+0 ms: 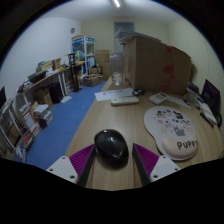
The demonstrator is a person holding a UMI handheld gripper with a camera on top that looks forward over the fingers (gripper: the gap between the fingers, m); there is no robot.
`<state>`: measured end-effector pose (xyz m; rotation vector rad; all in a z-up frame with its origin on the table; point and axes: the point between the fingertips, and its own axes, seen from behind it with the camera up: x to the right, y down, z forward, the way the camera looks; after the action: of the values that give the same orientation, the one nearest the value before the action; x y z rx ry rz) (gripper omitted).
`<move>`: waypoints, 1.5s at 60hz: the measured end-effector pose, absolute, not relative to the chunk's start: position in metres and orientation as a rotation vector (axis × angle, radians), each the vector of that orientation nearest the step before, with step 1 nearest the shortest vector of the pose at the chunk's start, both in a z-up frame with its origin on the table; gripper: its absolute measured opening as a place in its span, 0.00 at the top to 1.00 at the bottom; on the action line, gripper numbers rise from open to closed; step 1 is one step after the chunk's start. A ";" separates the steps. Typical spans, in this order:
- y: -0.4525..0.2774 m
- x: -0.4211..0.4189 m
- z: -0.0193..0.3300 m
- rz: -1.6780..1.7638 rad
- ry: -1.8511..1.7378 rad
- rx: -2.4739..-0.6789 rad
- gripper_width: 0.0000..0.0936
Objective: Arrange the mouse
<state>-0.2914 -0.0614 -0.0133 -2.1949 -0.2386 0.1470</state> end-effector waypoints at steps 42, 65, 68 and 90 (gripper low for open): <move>-0.006 -0.241 0.136 0.007 0.104 -2.173 0.58; 0.077 -0.056 0.043 -0.079 0.069 -2.248 0.58; 0.077 -0.060 0.023 -0.035 0.038 -2.278 0.58; 0.058 -0.086 -0.012 0.109 -0.024 -2.423 0.14</move>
<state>-0.0863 0.0580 -0.0118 -2.4234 -0.0236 0.1087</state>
